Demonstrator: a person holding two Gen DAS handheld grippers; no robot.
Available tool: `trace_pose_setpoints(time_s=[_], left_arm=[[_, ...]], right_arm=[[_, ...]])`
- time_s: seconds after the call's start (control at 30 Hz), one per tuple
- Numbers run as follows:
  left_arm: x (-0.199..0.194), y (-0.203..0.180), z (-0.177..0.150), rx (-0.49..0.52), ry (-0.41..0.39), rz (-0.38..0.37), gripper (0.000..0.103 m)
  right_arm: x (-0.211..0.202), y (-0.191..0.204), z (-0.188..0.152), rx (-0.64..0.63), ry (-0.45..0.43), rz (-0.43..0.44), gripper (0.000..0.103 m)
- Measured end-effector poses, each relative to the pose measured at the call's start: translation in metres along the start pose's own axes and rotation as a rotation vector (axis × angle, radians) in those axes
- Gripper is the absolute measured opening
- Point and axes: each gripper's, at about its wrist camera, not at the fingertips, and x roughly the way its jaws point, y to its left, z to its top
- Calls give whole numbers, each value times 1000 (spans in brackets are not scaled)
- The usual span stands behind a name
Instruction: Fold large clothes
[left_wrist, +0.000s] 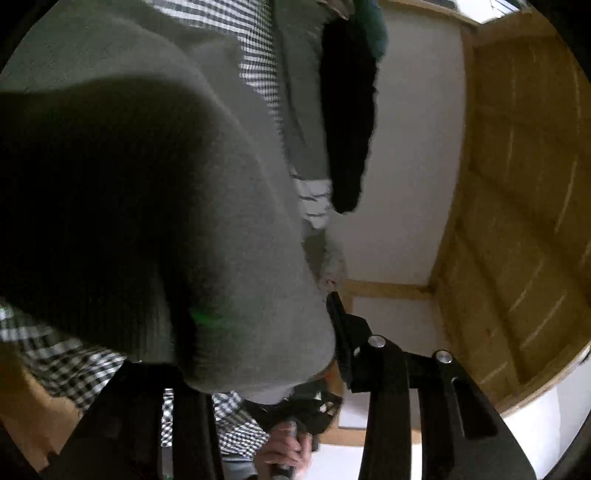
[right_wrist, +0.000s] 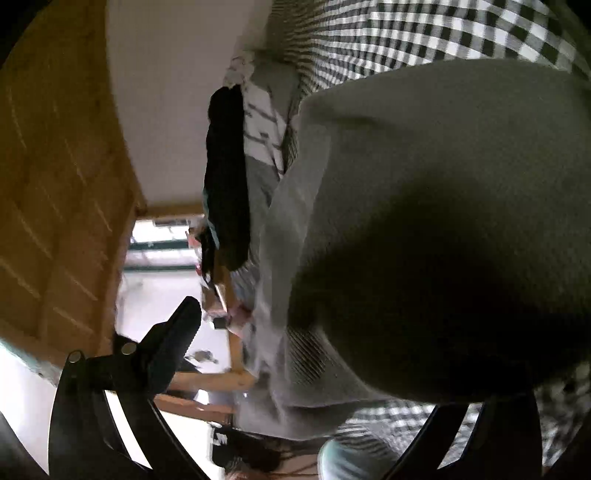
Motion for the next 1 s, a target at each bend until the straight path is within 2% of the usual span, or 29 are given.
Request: trace_pose_setpoints(time_s=[0.03,0.07,0.13,0.2,0.23,0.33,0.4,0.43,0.47,0.5,0.53,0.57,0.67,0.73,0.8,0.83,0.87,0.9,0.93,0.97,1.0], left_arm=[[-3,6,-4,-1,-10,38,42],[-3,14,-8,11,-11,94,51],[-1,28,-13,23,-14,171,63],[7,46,-13,9,9,190,63],[11,51,-11,6,15,166,64],[16,35,-5,85,-8,157,66],[16,18,-2,134,-8,168,67],[17,14,0,132,1,171,67],[18,13,1,128,6,169,66],[19,15,3,122,9,179,63],[18,20,3,124,9,198,48],[15,26,0,124,6,209,43],[8,19,-6,144,-2,203,38],[9,10,-7,175,-21,201,38],[18,24,-6,156,2,205,43],[27,34,-1,128,43,214,58],[35,49,4,88,85,218,78],[38,60,7,60,101,209,83],[39,68,12,41,90,152,89],[40,70,15,30,81,108,92],[40,69,15,22,78,112,92]], right_arm=[[-4,-2,-5,3,-4,-43,100],[-13,-8,-16,-7,-20,-101,100],[-20,-18,-29,-46,-23,-147,100],[-17,-23,-27,-98,-26,-101,100],[-16,-23,-24,-113,-30,-84,100],[-12,-1,-10,-191,-84,-26,99],[-7,4,-2,-157,-94,-14,98],[-5,2,0,-134,-95,-26,89],[-1,-5,4,-111,-97,-86,66],[-1,-9,4,-116,-99,-126,52],[-3,-12,3,-126,-100,-132,36],[-8,-13,1,-141,-93,-101,30],[-24,9,-10,-232,-91,-37,24],[-22,13,-9,-225,-93,-33,24],[-9,3,1,-178,-68,-73,27],[2,-8,8,-128,-36,-72,34],[11,-16,13,-83,-15,-50,51],[18,-19,15,-69,-14,-8,57],[17,-16,13,-89,-18,-9,67],[20,-8,11,-115,-23,-31,69],[21,0,10,-138,-29,-51,64]])
